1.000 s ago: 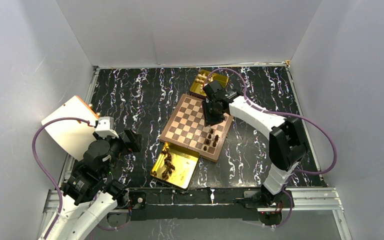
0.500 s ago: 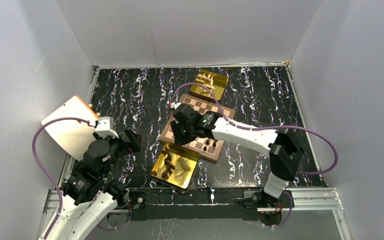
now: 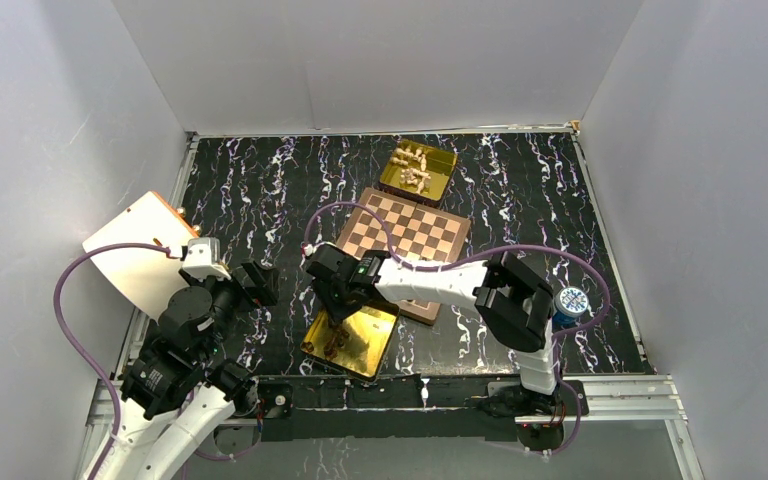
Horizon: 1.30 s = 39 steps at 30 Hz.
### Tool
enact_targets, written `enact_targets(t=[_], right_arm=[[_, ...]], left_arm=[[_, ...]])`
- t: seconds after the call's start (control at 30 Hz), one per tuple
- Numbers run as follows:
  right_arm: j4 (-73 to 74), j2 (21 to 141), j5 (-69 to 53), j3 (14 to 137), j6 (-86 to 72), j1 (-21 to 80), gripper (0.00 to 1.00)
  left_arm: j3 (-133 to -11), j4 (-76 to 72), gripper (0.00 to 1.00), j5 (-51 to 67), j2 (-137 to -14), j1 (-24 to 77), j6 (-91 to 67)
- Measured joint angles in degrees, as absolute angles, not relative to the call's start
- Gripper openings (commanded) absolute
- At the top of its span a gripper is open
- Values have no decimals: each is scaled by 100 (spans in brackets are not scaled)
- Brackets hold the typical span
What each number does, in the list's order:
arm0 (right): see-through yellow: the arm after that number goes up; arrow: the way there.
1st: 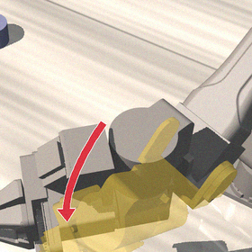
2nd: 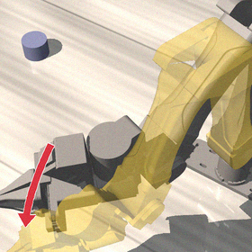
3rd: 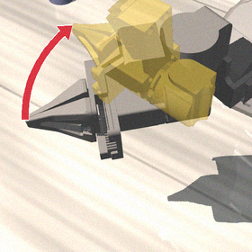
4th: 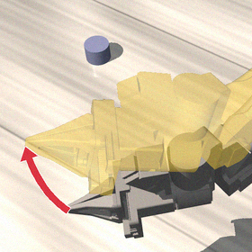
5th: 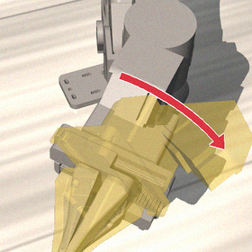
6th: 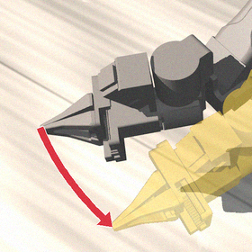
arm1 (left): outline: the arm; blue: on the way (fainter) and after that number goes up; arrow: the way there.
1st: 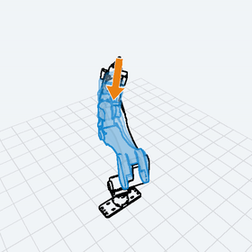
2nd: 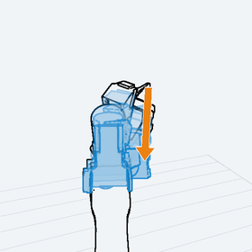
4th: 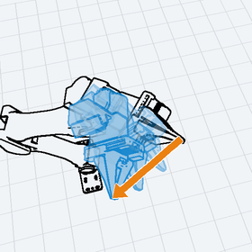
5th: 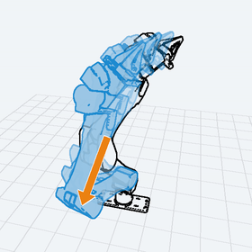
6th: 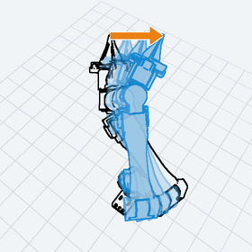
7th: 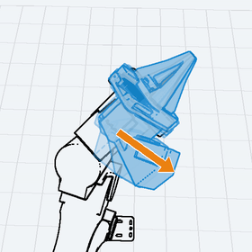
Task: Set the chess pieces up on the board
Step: Pick up the chess piece from the storage box.
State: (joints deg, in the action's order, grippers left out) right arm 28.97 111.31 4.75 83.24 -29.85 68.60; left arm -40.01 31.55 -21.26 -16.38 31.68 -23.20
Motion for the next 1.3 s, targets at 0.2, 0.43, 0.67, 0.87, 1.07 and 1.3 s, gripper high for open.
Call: enact_targets(t=[0.2, 0.43, 0.67, 0.87, 1.07, 1.3], right_arm=[[2893, 11290, 526, 8586, -2982, 6917, 42], [2899, 11472, 545, 8648, -2980, 6967, 39], [2987, 11489, 558, 8702, -2976, 6993, 28], [3041, 11489, 602, 8757, -2971, 7015, 22], [3120, 11487, 661, 8766, -2965, 7015, 20], [3269, 11432, 777, 8770, -2961, 7017, 18]], left_arm=[[-4001, 3155, 94, -2152, -1640, 3168, -2318], [-4001, 3155, 94, -2163, -1640, 3168, -2318], [-4001, 3155, 94, -2163, -1640, 3168, -2318], [-4001, 3155, 94, -2163, -1640, 3168, -2318], [-4001, 3155, 94, -2161, -1651, 3168, -2318], [-4001, 3155, 94, -2161, -1710, 3168, -2318]])
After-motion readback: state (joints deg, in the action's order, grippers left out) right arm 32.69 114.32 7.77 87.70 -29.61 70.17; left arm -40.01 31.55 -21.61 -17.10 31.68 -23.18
